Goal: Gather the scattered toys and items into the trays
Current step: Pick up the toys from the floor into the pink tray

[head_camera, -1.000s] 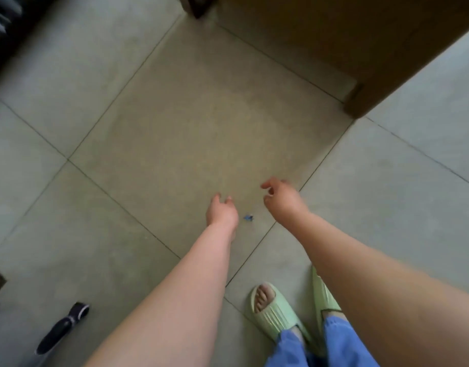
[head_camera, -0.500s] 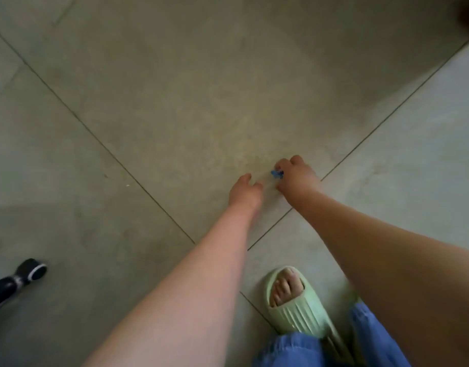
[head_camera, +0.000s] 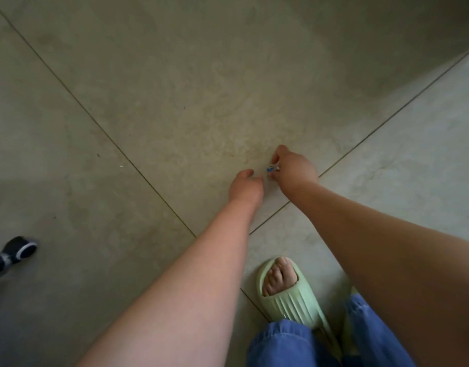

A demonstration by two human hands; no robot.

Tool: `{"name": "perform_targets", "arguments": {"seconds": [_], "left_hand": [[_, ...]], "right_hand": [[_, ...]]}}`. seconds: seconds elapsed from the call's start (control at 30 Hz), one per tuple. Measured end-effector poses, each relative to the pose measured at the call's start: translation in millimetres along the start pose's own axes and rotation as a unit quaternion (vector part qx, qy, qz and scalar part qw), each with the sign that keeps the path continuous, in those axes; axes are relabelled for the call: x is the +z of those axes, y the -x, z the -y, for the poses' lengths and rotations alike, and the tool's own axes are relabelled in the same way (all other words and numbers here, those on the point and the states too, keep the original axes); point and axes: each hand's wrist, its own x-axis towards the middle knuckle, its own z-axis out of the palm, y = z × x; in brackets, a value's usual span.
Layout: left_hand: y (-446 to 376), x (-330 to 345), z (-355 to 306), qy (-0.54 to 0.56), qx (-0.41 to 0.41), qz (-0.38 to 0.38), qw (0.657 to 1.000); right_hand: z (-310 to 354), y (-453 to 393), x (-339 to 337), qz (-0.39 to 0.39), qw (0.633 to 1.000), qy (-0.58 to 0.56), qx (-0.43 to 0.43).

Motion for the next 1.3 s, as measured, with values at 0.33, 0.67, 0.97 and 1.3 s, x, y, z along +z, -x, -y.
{"name": "perform_targets", "arguments": {"seconds": [0.33,0.67,0.97,1.3], "left_hand": [[144.7,-34.4,-119.5,0.087,0.023,0.029,0.996],[323.4,-30.3,-363.3,0.082,0.174,0.08,0.978],[421.6,80.9,-537.8,0.079,0.3,0.117,0.943],[405.6,192.1,-626.4,0.089,0.177,-0.164,0.966]], "right_hand": [[39.9,97.9,-157.6,-0.031,0.987,-0.152,-0.029],[83.4,163.2,-432.5,-0.211,0.955,-0.207,-0.039],[8.8,149.2,-641.5,-0.367,0.894,-0.252,-0.053],[-78.0,88.9,-748.6,-0.357,0.894,-0.261,-0.069]]}}
